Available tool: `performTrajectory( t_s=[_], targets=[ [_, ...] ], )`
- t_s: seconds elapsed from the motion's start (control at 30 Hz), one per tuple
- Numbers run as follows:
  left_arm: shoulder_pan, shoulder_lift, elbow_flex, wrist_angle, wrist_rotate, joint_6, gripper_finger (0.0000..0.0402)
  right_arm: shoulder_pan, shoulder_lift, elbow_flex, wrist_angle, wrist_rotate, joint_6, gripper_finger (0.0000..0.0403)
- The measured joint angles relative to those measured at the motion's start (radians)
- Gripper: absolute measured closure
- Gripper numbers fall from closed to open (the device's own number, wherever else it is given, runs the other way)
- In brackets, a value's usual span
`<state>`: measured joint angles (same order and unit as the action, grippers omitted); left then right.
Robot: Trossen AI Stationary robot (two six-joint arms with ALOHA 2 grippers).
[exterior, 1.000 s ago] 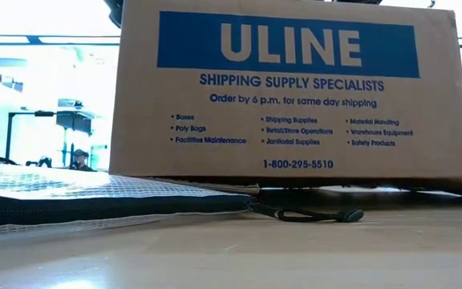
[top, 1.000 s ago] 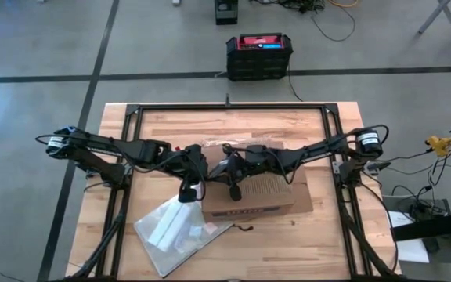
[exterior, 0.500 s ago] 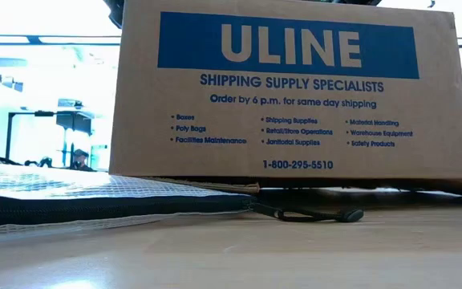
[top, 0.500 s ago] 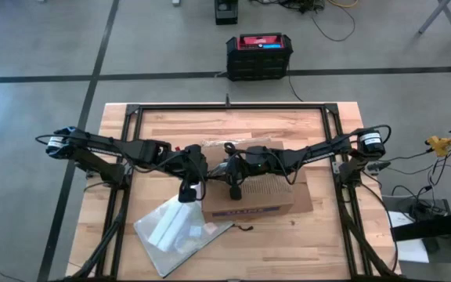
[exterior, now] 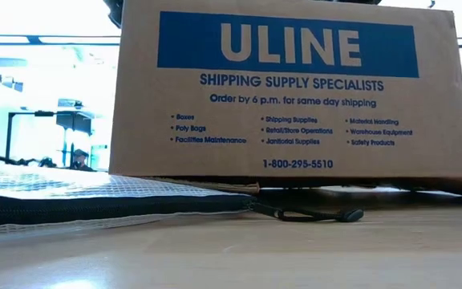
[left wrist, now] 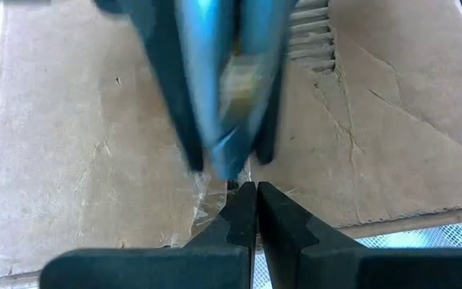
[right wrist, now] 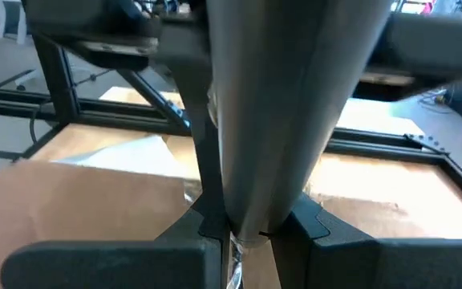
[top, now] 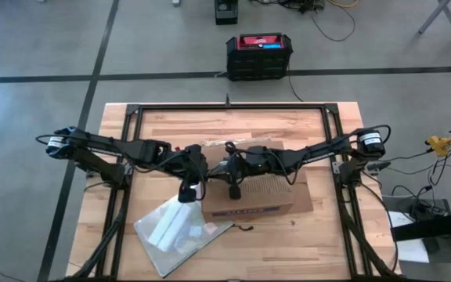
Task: Unpack boxes
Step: Break down cardboard box until it is fully flat
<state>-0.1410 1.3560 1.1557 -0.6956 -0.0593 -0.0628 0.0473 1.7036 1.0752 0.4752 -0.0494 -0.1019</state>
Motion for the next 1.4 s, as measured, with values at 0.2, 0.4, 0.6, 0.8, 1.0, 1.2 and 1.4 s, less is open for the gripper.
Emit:
performTrajectory(
  t_s=[0.2,0.4,0.6,0.8,1.0,1.2,1.4],
  targets=[
    [0.0,0.0,0.0,0.004,0.0,0.0,0.0401,0.009,0.004,0.0,0.013,-0.002,0.0,0.0363],
    [0.0,0.0,0.0,0.004,0.0,-0.002,0.0401,0.014,0.005,0.0,0.022,0.0,-0.004,0.0363],
    [0.0,0.0,0.0,0.003,0.0,-0.002,0.0401,0.012,0.011,0.0,0.001,0.0,-0.003,0.0363],
    [-0.002,0.0,0.0,-0.006,0.0,-0.007,0.0401,0.012,-0.047,0.0,-0.131,0.008,-0.008,0.0363],
    [-0.002,0.0,0.0,0.004,0.0,-0.007,0.0401,0.012,-0.124,0.0,-0.262,0.024,-0.017,0.0363],
    [-0.002,0.0,0.0,0.002,-0.002,-0.006,0.0401,0.012,-0.149,-0.001,-0.343,0.023,0.005,0.0363],
    [-0.002,0.0,0.0,0.0,-0.001,-0.006,0.0401,0.013,-0.146,-0.002,-0.312,0.027,0.064,0.0363]
  ],
)
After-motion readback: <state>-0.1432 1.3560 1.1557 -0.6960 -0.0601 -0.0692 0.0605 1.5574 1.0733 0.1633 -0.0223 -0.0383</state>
